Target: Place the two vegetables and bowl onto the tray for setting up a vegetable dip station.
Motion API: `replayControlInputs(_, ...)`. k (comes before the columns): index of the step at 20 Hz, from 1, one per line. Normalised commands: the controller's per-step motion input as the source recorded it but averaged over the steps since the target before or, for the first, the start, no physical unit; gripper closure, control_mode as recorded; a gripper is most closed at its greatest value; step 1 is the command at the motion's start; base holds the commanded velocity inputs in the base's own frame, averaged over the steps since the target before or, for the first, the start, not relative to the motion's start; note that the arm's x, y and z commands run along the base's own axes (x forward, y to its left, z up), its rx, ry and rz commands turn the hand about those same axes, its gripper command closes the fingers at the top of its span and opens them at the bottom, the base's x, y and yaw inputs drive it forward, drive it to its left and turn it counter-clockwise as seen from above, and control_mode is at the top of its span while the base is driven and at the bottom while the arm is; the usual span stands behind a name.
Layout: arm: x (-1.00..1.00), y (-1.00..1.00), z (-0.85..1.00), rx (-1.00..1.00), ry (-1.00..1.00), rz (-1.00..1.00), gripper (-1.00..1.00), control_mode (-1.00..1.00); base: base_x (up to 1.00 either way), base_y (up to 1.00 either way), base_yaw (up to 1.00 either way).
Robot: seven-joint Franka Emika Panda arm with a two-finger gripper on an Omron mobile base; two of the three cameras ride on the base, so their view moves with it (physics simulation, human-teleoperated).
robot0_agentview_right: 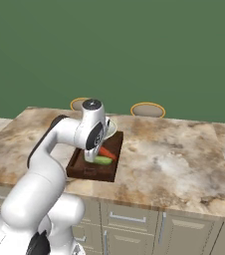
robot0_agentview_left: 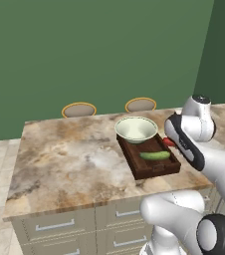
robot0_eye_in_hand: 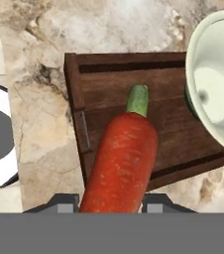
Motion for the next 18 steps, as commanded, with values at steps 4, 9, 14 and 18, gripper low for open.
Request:
replayControlInputs(4,0.00,0.33,0.00,-0.04,0.00,0.18,1.00,-1.00,0.00,0.00,0.00)
replayControlInputs(9,0.00,0.25,0.00,-0.03,0.00,0.16,1.00,-1.00,0.00,0.00,0.00)
replayControlInputs(14,0.00,0.29,0.00,-0.02,0.00,0.09,1.00,-1.00,0.00,0.00,0.00)
replayControlInputs(18,0.00,0.24,-0.06,0.00,0.00,0.05,1.00,-1.00,0.00,0.00,0.00)
